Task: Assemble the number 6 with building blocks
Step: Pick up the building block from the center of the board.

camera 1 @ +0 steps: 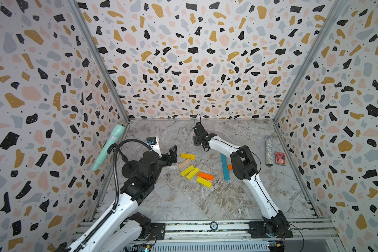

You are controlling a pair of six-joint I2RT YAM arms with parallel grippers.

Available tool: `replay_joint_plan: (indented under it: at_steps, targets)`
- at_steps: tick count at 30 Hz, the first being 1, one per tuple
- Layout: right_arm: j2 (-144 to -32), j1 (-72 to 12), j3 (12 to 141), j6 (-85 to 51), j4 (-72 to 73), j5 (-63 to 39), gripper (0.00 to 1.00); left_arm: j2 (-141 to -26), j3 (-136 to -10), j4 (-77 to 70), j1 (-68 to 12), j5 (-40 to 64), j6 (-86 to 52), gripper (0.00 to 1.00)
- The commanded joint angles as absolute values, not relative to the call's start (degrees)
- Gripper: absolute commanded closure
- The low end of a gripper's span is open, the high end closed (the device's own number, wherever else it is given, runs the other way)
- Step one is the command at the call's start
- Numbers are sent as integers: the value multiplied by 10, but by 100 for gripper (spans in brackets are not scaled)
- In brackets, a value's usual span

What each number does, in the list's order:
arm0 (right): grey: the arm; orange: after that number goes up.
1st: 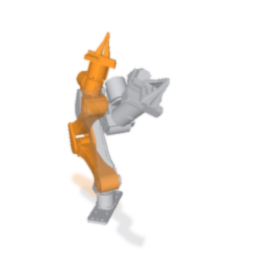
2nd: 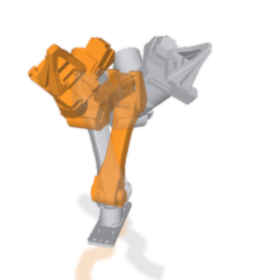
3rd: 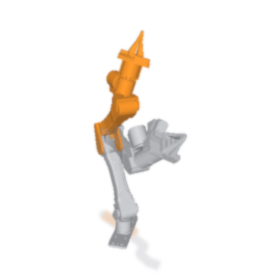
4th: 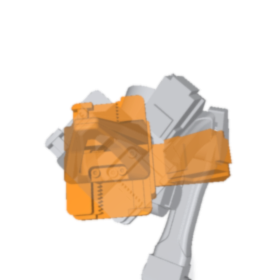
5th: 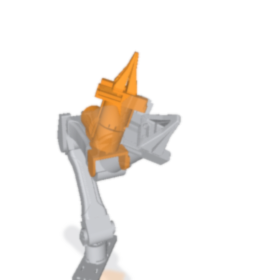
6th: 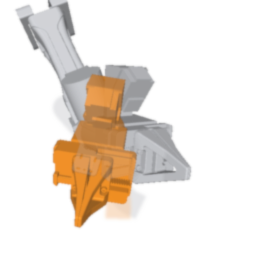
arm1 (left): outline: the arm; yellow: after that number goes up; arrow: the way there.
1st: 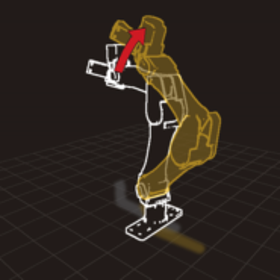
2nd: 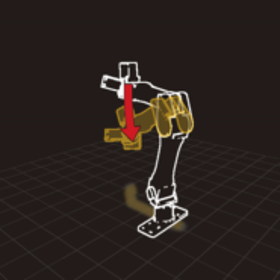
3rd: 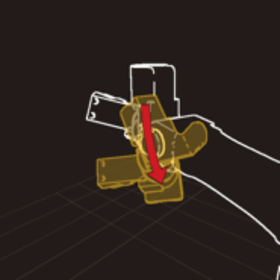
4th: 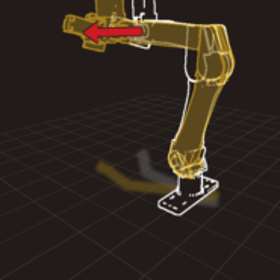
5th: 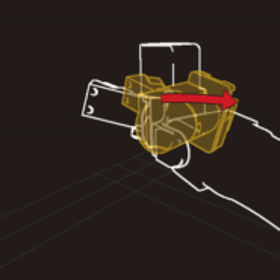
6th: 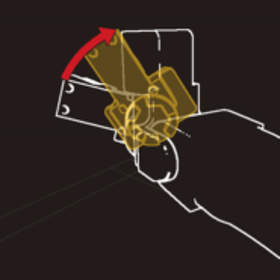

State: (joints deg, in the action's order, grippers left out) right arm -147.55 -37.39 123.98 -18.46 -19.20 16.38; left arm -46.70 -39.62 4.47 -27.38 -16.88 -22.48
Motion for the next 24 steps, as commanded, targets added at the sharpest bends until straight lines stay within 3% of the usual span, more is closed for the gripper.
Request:
replay_joint_plan:
  at_steps: [1, 10, 17, 24]
  targets:
    - [-1463, -370, 1203, -160, -262, 172, 68, -465, -391, 27, -269, -170, -216, 1]
    - [-1379, -370, 1107, -125, -206, 124, 77, -488, -391, 17, -269, -165, -220, 1]
    - [-1176, -370, 905, -128, -97, 45, 78, -508, -398, 7, -269, -120, -219, 0]
    - [-952, -379, 675, -182, -79, 31, 78, -555, -409, -17, -269, -52, -207, 1]
